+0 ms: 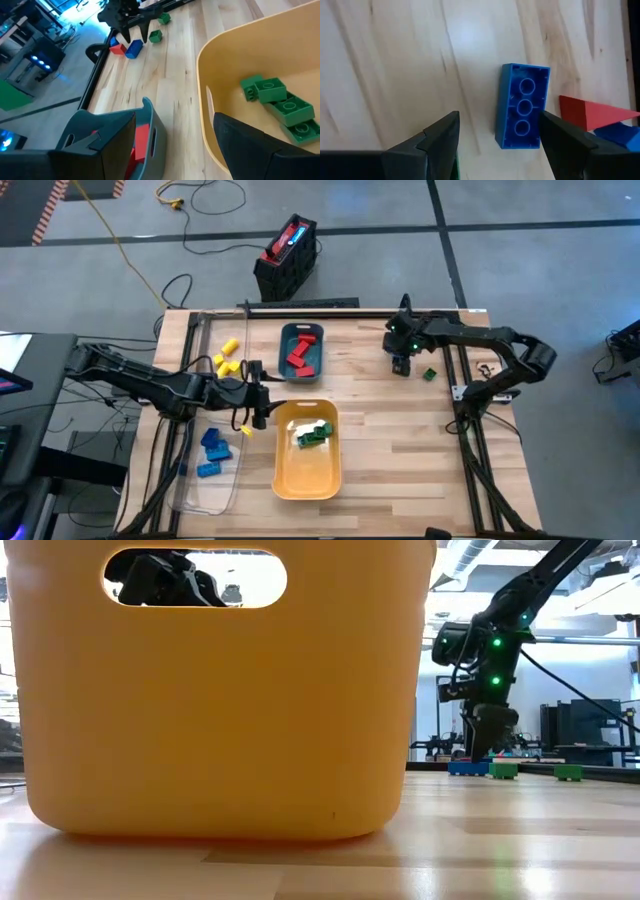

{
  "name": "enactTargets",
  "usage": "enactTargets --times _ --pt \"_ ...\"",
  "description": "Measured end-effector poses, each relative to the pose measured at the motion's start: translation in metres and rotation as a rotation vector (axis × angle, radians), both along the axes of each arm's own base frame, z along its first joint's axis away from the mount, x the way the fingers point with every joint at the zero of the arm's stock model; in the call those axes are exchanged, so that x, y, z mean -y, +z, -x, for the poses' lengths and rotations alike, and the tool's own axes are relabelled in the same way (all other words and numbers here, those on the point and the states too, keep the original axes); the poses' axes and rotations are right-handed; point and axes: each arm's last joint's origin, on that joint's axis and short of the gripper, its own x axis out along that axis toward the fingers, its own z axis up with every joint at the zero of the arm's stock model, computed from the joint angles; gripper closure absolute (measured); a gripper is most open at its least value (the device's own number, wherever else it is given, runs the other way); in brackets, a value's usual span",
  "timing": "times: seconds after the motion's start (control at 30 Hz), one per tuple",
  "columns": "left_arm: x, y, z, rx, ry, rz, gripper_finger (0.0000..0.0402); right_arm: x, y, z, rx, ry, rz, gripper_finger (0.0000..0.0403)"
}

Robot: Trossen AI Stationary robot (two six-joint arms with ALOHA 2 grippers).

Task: Sort blocks
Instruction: Put the rectangular blue game piece into the bottom transparent bin

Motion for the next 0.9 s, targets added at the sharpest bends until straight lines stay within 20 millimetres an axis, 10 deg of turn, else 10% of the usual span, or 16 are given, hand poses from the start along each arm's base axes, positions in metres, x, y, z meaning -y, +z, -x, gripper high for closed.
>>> enactTargets --times 0.67,0.9 --pt "0.000 0.000 0.000 0.003 0.002 0.006 0.0141 0.020 -0.030 0.001 -0.017 -0.098 -0.030 0.0129" --pt "0.000 -0.001 0.000 -0.006 0.002 0.004 0.0141 0.021 -0.030 -0.001 -0.004 -0.108 -0.028 0.0194"
